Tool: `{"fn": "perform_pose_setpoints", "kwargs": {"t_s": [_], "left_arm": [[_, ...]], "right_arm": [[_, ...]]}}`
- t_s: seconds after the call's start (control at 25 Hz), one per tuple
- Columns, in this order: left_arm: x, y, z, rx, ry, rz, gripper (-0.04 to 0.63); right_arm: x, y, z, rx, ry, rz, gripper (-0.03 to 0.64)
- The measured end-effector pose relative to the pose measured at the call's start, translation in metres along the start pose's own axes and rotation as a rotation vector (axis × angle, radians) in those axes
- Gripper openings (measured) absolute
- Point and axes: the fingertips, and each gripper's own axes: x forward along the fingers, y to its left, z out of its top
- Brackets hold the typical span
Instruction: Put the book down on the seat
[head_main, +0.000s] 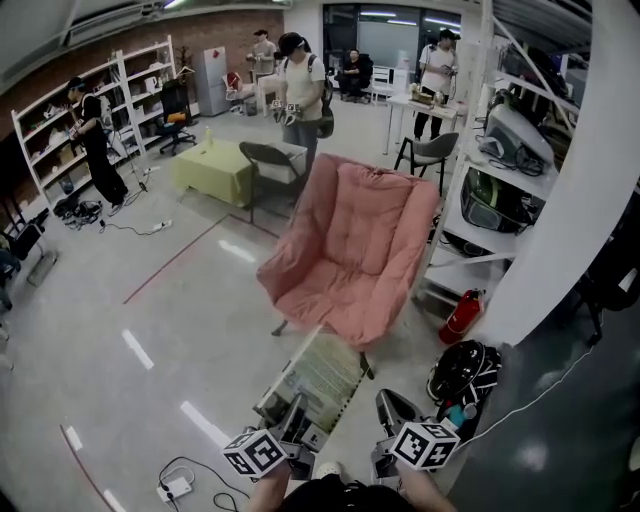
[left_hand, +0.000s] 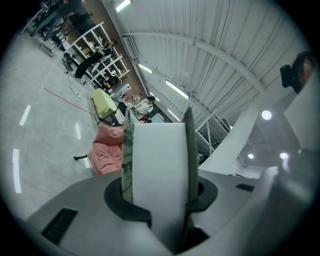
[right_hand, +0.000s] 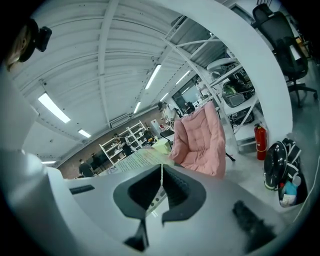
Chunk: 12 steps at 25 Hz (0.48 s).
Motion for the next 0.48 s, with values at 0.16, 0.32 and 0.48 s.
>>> {"fn": "perform_pose_setpoints", "kwargs": {"t_s": [0.16, 0.32, 0.48], "left_arm": [[0.0067, 0.0103, 0.0046, -0.005, -0.005, 0.011, 0.155], [0.0054, 0.0083, 0.0099, 0.008, 0.003, 0.012, 0.155], [0.0086, 0.0074, 0.0094, 0.005, 0.003, 0.005, 0.155]], "right_arm": [[0.0122, -0.0022, -0.0037, 0.0, 0.008, -0.005, 0.014], [0.0101, -0.0001, 0.0004, -0.001, -0.001, -0.017, 0.014], [0.0108, -0.0084, 0.0047, 0.002, -0.003, -0.031, 0.014]]}}
